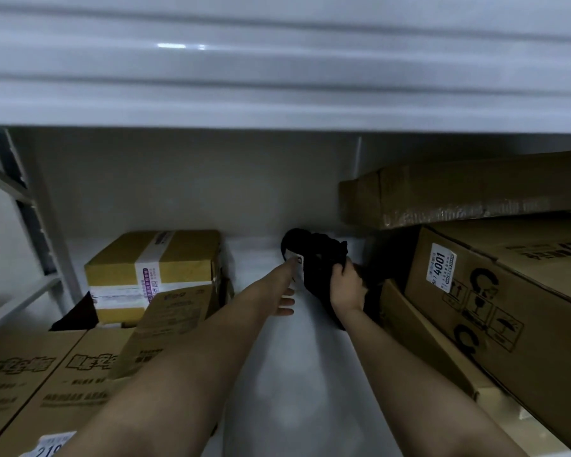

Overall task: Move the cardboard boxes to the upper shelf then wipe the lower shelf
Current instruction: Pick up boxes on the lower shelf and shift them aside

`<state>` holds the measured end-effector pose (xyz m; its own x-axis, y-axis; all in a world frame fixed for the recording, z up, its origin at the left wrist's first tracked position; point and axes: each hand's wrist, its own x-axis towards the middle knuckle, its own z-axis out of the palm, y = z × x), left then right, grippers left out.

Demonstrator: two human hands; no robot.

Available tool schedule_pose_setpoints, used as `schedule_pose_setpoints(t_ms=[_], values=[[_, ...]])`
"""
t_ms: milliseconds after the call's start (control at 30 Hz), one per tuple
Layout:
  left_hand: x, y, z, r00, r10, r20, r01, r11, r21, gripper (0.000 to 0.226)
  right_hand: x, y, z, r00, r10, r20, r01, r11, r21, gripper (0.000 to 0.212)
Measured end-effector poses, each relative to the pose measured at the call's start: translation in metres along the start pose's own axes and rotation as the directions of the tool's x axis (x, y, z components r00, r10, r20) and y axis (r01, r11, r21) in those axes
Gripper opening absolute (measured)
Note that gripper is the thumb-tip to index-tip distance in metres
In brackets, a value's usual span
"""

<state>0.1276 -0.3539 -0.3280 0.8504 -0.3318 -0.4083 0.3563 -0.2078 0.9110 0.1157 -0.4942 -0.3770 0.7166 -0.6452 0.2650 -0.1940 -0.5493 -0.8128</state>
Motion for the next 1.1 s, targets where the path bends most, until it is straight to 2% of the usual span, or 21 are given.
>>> schedule_pose_setpoints(t_ms=[133,200,333,400,467,533,667,767,867,1000,1100], values=[[-0.011,0.005,0.003,0.999,0.002,-0.042,-0.003,1.000,-0.011,0.064,-0.003,-0.008,0.002,0.996,0.077,0.050,-0.088,0.959,0.271,0.038],[-0.017,0.008,0.003,0.997,-0.011,-0.081,0.009,1.000,-0.024,0.059,-0.005,-0.014,-0.001,0.988,0.125,0.094,-0.152,0.904,0.399,0.035],[-0.020,0.012,0.004,0.994,-0.047,-0.099,0.036,0.993,-0.114,0.032,-0.007,-0.021,-0.008,0.958,0.196,0.209,-0.283,0.761,0.584,0.037],[-0.019,0.014,0.003,0.991,-0.056,-0.118,0.035,0.985,-0.169,0.037,-0.007,-0.025,-0.011,0.944,0.217,0.248,-0.328,0.690,0.645,0.029],[-0.019,0.014,-0.001,0.987,-0.064,-0.150,0.029,0.973,-0.229,0.053,-0.010,-0.028,-0.014,0.932,0.245,0.266,-0.361,0.654,0.664,0.021],[-0.017,0.012,-0.006,0.985,-0.065,-0.161,0.018,0.961,-0.278,0.063,-0.013,-0.028,-0.015,0.925,0.248,0.288,-0.380,0.628,0.679,0.023],[-0.018,0.007,-0.017,0.986,-0.016,-0.167,-0.034,0.955,-0.294,0.066,-0.021,-0.026,-0.018,0.921,0.232,0.313,-0.389,0.605,0.695,0.035],[-0.020,0.005,-0.025,0.988,0.010,-0.155,-0.059,0.945,-0.320,0.069,-0.027,-0.029,-0.023,0.917,0.207,0.342,-0.397,0.573,0.717,0.033],[-0.024,0.004,-0.034,0.994,0.027,-0.109,-0.065,0.932,-0.357,0.074,-0.033,-0.031,-0.029,0.906,0.177,0.384,-0.416,0.541,0.731,0.034],[-0.035,0.002,-0.049,0.998,0.066,0.010,-0.056,0.898,-0.437,0.091,-0.043,-0.035,-0.039,0.925,0.092,0.368,-0.353,0.567,0.744,0.033],[-0.042,-0.003,-0.065,0.992,0.106,0.074,-0.059,0.881,-0.469,0.091,-0.054,-0.039,-0.047,0.924,0.036,0.380,-0.332,0.567,0.754,0.028]])
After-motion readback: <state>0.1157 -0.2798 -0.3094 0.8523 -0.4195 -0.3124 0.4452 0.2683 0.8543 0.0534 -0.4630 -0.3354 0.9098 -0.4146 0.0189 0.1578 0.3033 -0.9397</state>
